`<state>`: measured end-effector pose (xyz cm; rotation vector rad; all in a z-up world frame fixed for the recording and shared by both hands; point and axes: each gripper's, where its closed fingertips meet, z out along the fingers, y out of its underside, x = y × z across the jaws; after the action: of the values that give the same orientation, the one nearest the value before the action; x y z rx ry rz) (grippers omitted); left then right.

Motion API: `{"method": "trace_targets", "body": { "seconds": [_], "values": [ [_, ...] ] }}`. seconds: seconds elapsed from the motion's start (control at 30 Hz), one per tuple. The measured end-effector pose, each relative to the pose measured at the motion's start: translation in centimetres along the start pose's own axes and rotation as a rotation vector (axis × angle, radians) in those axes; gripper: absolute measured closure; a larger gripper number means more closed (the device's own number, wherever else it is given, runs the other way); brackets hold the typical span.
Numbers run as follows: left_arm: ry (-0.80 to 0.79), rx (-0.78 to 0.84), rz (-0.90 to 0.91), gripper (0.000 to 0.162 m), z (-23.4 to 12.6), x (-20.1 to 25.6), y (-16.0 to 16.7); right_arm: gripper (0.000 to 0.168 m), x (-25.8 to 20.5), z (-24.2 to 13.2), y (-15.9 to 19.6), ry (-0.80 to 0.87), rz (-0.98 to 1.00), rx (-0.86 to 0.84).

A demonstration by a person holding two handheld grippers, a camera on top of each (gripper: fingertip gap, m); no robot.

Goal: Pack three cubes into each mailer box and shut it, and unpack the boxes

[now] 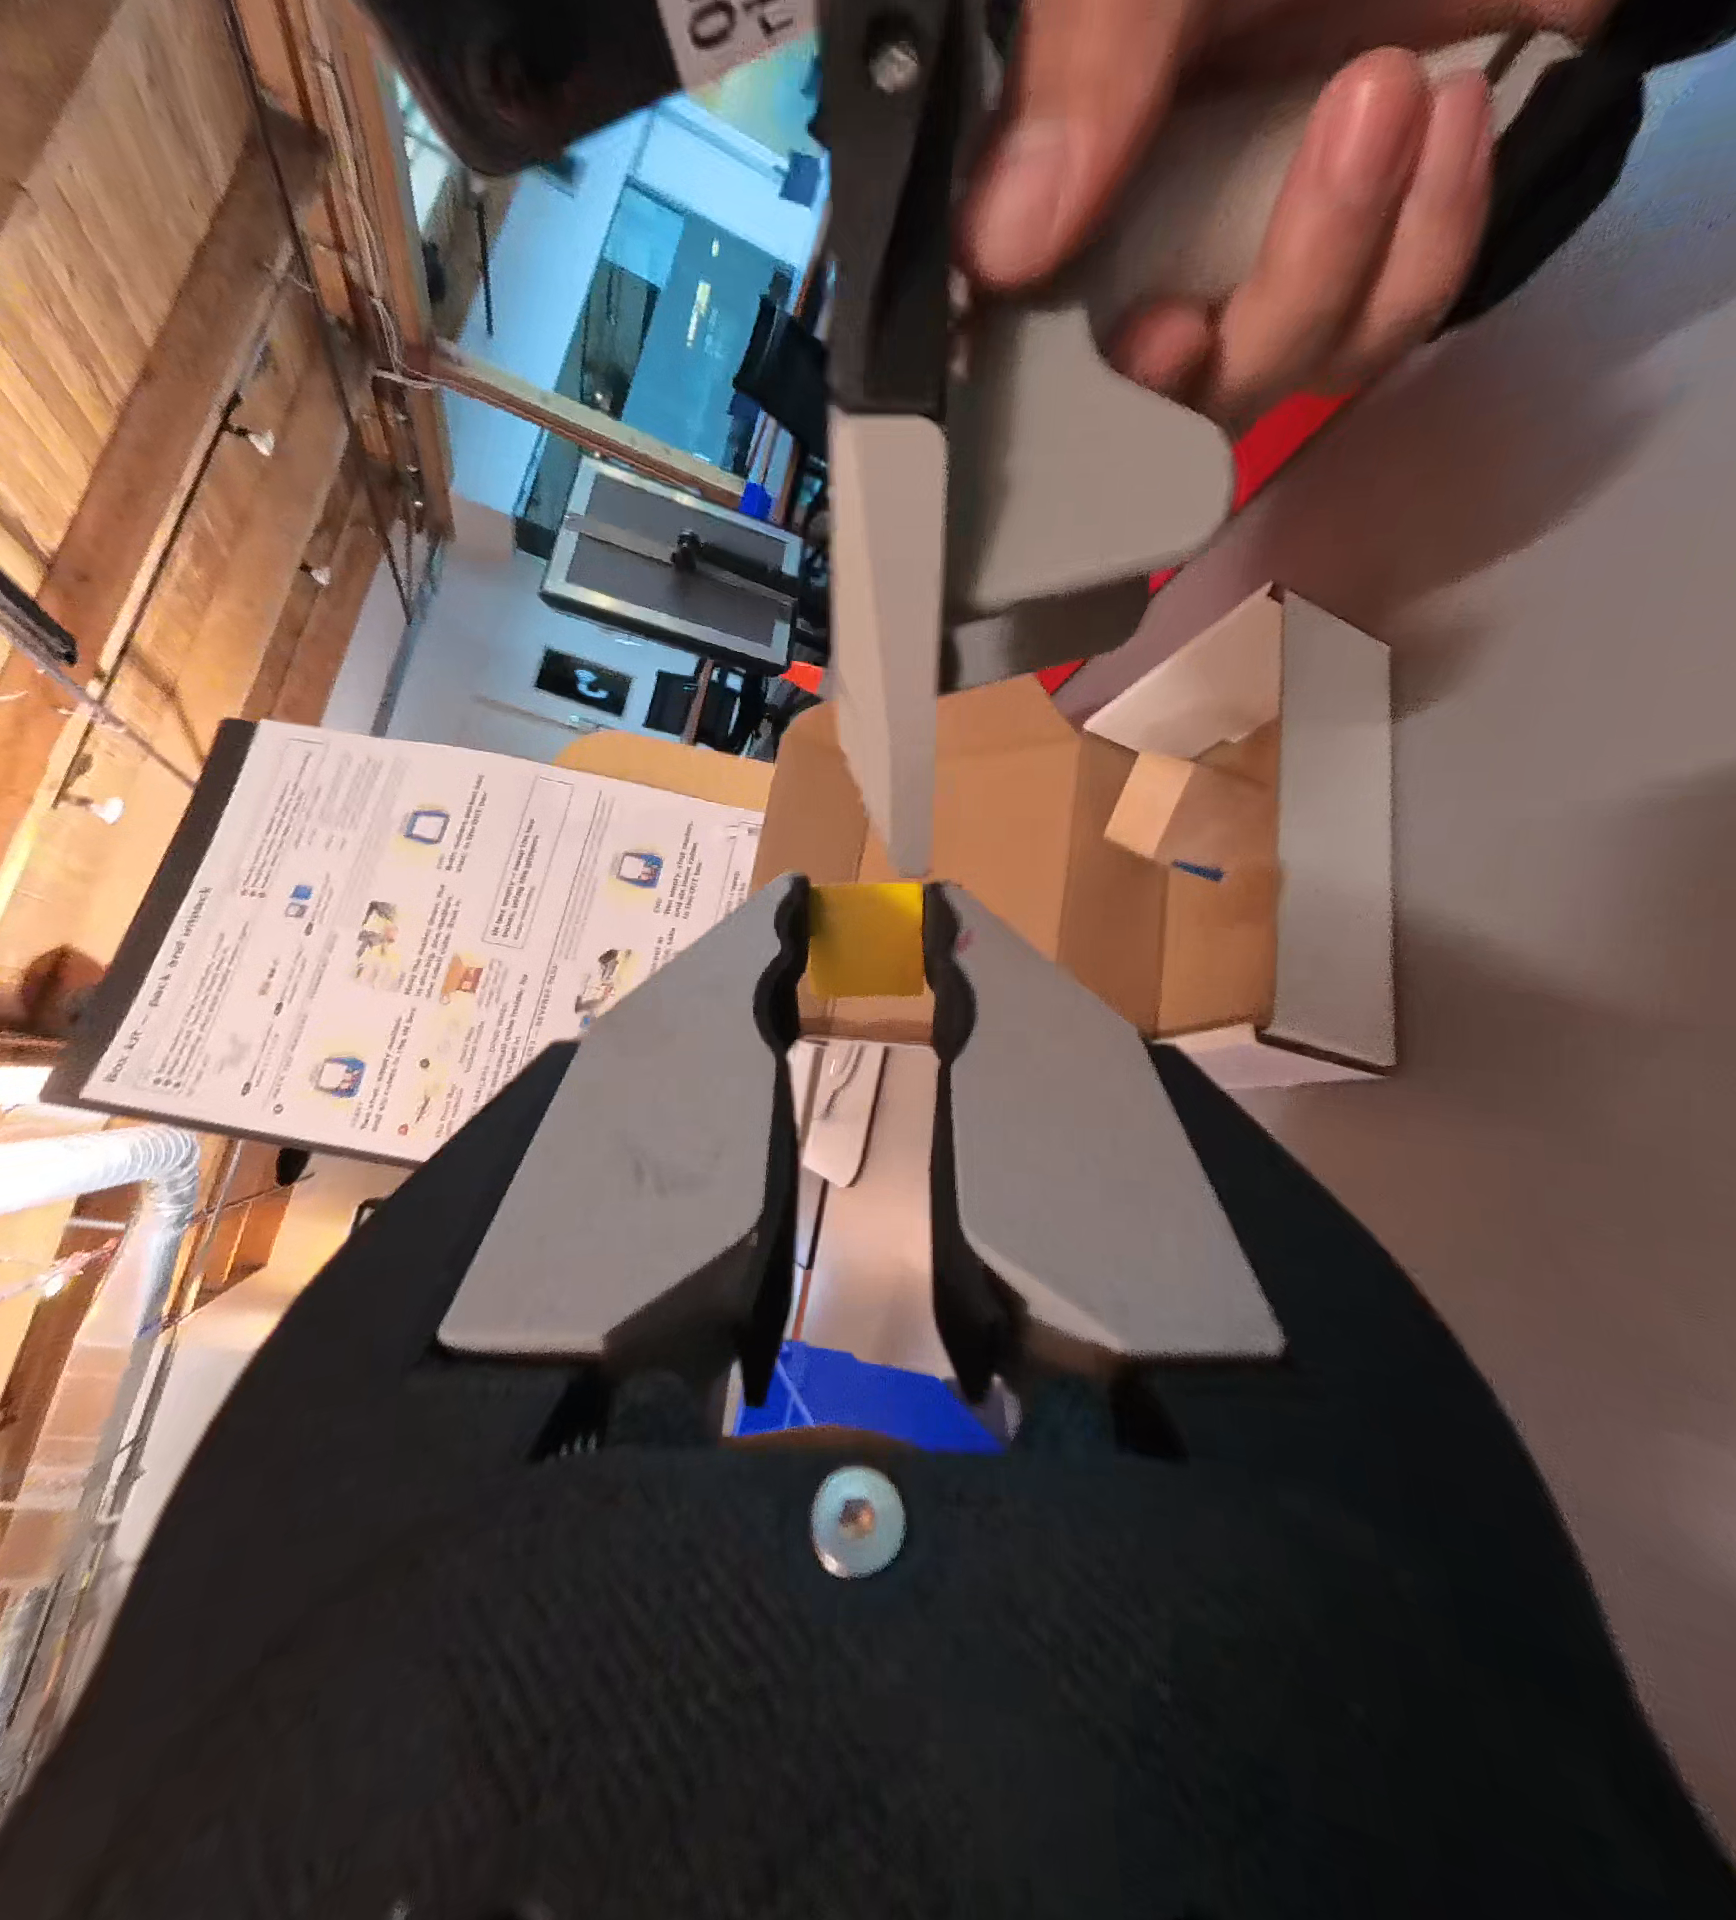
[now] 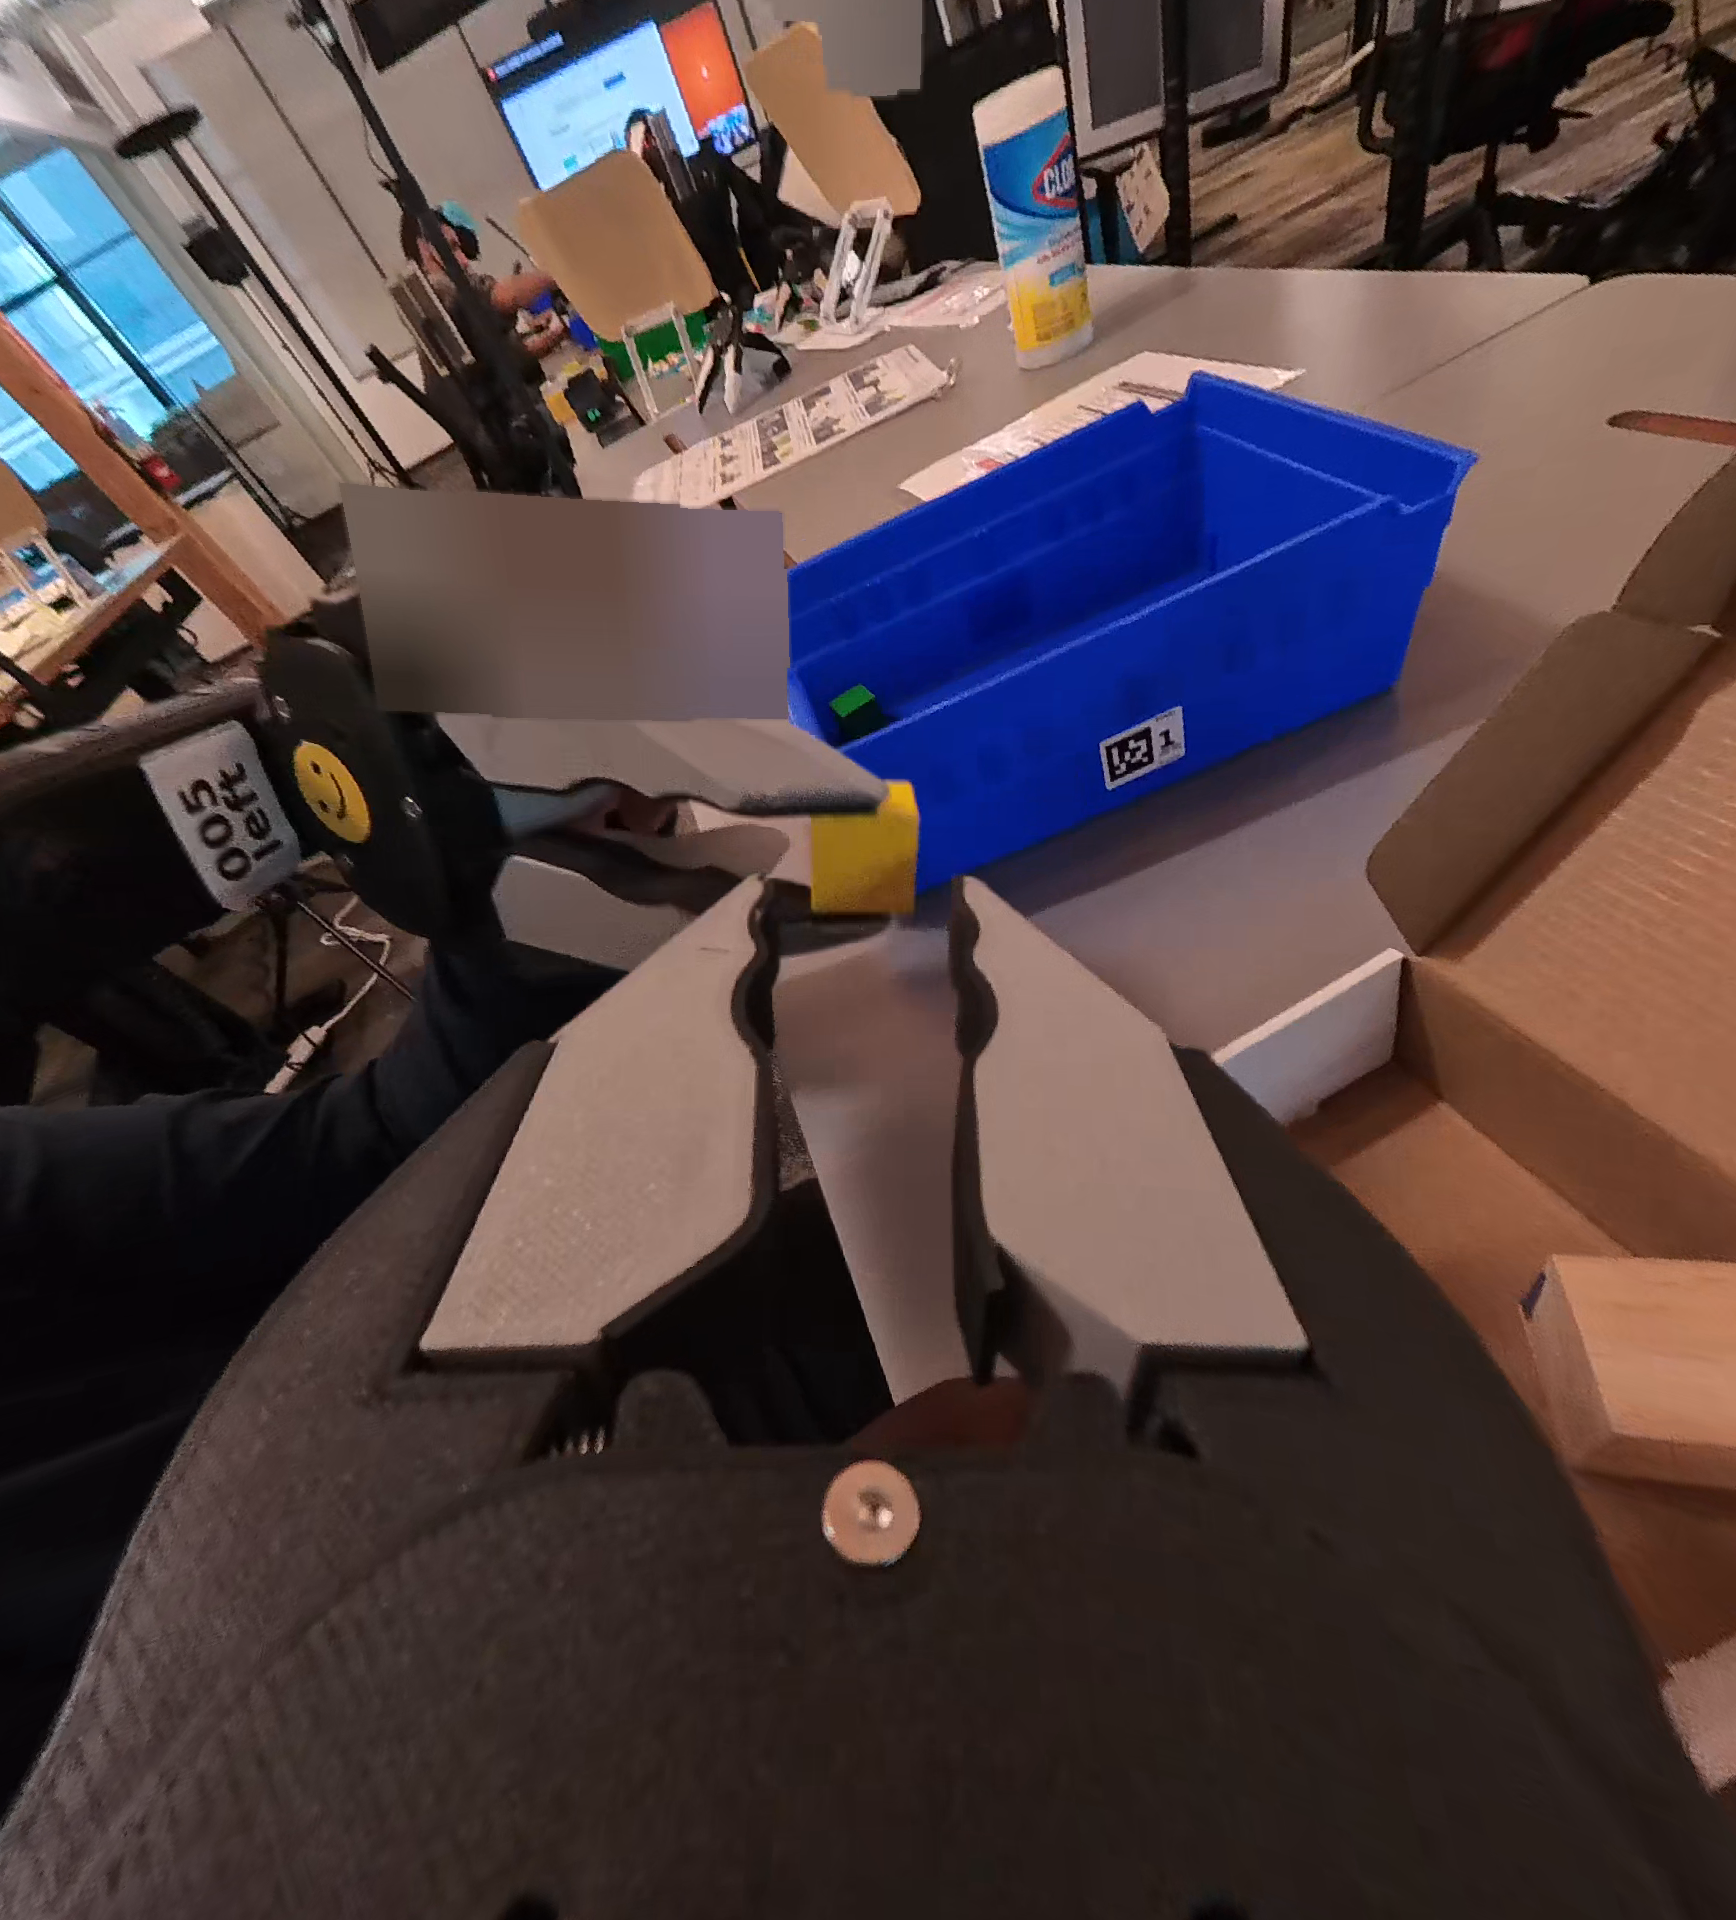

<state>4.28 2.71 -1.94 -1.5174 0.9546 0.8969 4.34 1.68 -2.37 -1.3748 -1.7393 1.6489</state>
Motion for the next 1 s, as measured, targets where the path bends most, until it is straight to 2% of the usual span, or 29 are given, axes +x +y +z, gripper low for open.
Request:
{"method": "trace_targets", "body": {
  "seconds": [0.3, 0.37, 0.53, 0.6, 0.67, 0.73, 0.8, 0.83, 0.9, 1.0],
  "values": [
    [0.039, 0.035, -0.025, 0.143, 0.5, 0.8, -0.4, 0.149, 0.3, 1.4, 0.7, 0.009, -0.027, -0.023],
    [0.077, 0.029, -0.078, 0.143, 0.5, 1.4, -0.1, 0.150, 0.8, 1.5, 1.0, 0.038, -0.057, -0.039],
    [0.154, -0.020, -0.184, 0.134, 0.6, 2.6, 1.6, 0.149, 6.5, 0.2, 2.0, 0.358, -0.211, -0.112],
    [0.121, -0.112, -0.207, 0.125, 0.9, 1.9, 3.7, 0.150, 8.8, -0.2, 2.8, 0.426, -0.216, -0.193],
    [0.040, -0.280, -0.258, 0.117, 0.8, 0.5, 7.7, 0.149, 10.4, -0.4, 4.0, 0.443, -0.181, -0.292],
    [0.012, -0.500, -0.394, 0.110, -0.3, 0.0, 13.0, 0.149, 11.9, -0.6, 5.1, 0.475, -0.174, -0.387],
    [0.049, -0.648, -0.563, 0.104, -2.0, 0.9, 16.9, 0.150, 13.3, -0.9, 6.9, 0.511, -0.184, -0.511],
    [0.058, -0.696, -0.635, 0.101, -2.8, 1.4, 18.4, 0.150, 13.6, -0.9, 8.0, 0.510, -0.185, -0.573],
    [0.057, -0.749, -0.752, 0.079, -4.1, 1.7, 20.4, 0.149, 14.3, -0.7, 9.7, 0.512, -0.200, -0.651],
    [-0.056, -0.735, -0.903, 0.082, -5.2, -0.2, 21.8, 0.141, 15.2, -0.4, 10.6, 0.545, -0.224, -0.670]
  ]
}}
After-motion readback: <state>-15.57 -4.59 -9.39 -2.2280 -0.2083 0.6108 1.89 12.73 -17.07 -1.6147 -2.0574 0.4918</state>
